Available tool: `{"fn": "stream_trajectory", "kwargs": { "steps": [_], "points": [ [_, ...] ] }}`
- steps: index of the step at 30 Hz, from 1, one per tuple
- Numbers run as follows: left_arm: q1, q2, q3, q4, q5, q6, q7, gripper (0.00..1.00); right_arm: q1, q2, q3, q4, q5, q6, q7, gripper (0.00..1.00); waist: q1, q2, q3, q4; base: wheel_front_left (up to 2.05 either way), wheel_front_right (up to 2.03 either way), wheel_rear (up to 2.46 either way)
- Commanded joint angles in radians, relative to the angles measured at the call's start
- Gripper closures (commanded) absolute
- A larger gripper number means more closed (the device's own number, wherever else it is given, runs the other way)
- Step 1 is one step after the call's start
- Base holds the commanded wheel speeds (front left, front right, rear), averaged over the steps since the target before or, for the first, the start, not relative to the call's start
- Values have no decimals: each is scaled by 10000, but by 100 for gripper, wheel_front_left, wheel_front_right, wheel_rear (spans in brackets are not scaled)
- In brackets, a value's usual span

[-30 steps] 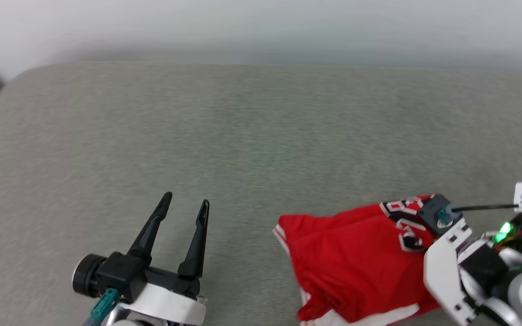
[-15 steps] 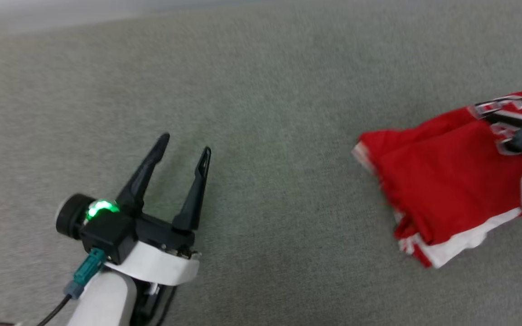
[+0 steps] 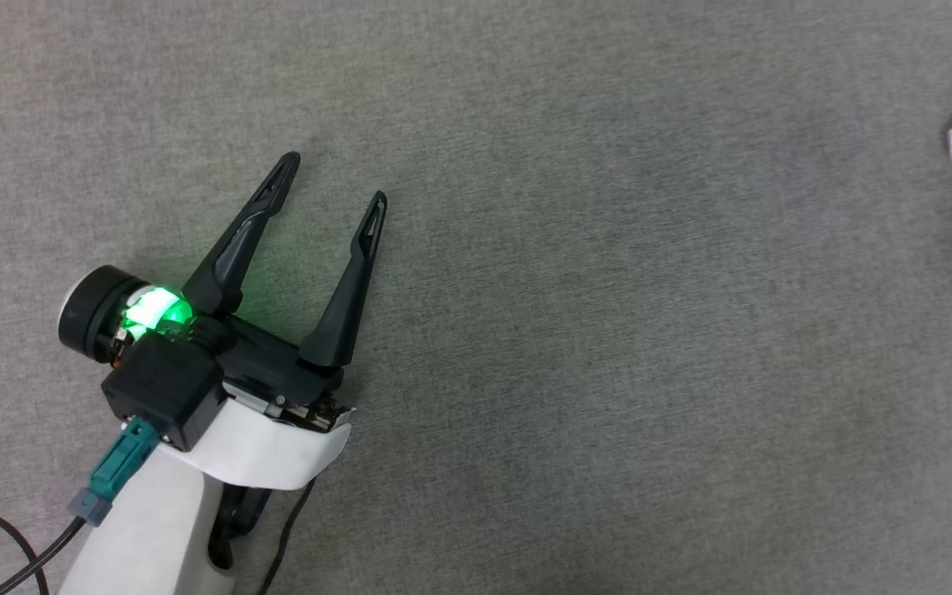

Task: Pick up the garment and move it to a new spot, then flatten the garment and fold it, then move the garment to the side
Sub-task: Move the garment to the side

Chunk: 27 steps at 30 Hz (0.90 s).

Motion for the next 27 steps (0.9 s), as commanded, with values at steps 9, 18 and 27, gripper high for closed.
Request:
{"fn": "stream_trajectory", "kwargs": {
  "steps": [9, 18, 27],
  "points": [
    [-288, -1, 12, -321, 98, 11, -22, 0, -395, 316, -859, 1534, -943, -16, -342, 100, -2, -1, 354, 421, 0, 0, 0],
    [-41, -301, 145, -112, 88, 11, -22, 0, -397, 810, -1750, 1588, -1252, -14, -325, 0, -2, -1, -270, 623, 0, 0, 0],
    [870, -1014, 972, 239, -25, 14, -22, 0, -319, 2375, -2585, 73, -1554, -16, -1084, 0, -2, -1, -2290, 916, 0, 0, 0]
  ]
}}
